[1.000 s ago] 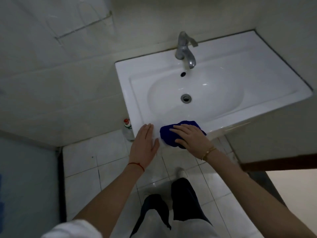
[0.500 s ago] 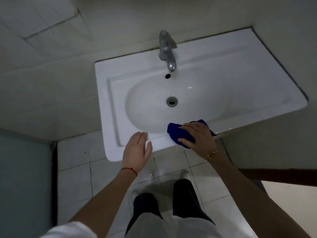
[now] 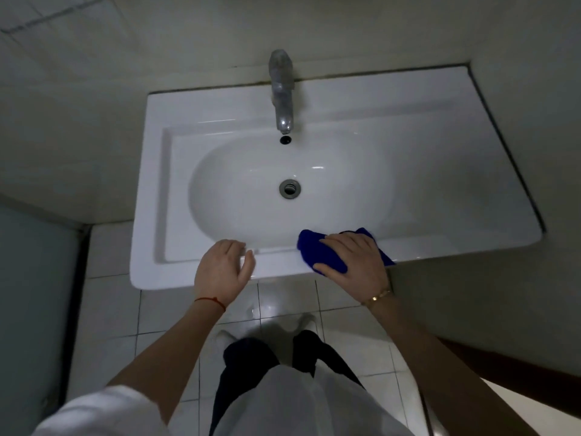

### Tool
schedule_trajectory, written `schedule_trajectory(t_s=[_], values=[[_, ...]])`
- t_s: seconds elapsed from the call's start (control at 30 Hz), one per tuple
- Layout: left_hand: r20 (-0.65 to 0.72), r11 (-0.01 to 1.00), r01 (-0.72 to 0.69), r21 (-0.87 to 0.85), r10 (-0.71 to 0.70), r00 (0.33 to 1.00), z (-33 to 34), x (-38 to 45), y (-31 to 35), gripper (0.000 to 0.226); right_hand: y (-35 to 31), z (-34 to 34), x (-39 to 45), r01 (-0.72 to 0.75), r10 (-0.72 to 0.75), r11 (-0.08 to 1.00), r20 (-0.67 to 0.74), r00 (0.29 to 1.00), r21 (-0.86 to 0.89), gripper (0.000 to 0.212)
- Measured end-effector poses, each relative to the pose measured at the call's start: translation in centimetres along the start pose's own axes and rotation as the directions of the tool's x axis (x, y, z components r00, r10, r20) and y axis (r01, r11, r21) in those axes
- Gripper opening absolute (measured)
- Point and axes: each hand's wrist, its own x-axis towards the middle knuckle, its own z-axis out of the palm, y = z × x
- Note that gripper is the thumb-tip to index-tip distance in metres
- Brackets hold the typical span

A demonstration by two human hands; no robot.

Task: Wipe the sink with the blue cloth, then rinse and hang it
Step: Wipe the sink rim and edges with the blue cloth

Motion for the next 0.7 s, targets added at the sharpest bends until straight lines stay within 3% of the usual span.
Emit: schedule_trajectory(t_s=[0.13, 0.23, 0.43, 0.57, 0.7], values=[[-0.036, 1.000, 0.004, 0.005, -0.004, 0.999, 0.2, -0.1, 0.0, 0.042, 5.3, -2.3, -1.2, -0.126, 0.122, 0.991, -0.099, 0.988, -0.037, 0.059], [-0.054, 1.000, 0.019, -0.005, -0.020, 0.998, 0.2, -0.1, 0.1, 0.042, 4.3, -2.2, -1.0, -0.206, 0.196, 0.977, -0.133, 0.972, -0.064, 0.054], [-0.020, 0.999, 0.031, -0.034, -0.032, 0.999, -0.1, 0.1, 0.2, 0.042, -5.2, 1.9, 1.5, -0.125, 0.125, 0.992, -0.042, 0.991, 0.011, 0.041], [0.000, 0.999, 0.016, -0.052, -0.016, 1.000, -0.5, 0.3, 0.6, 0.040, -3.7, 1.5, 0.8, -0.028, 0.031, 0.997, -0.037, 0.999, 0.075, 0.042], [0.018, 0.993, -0.080, -0.085, 0.082, 0.996, -0.5, 1.1, 2.6, 0.039, 1.3, 0.0, -0.9, -0.130, 0.140, 0.989, -0.154, 0.978, 0.075, 0.041]])
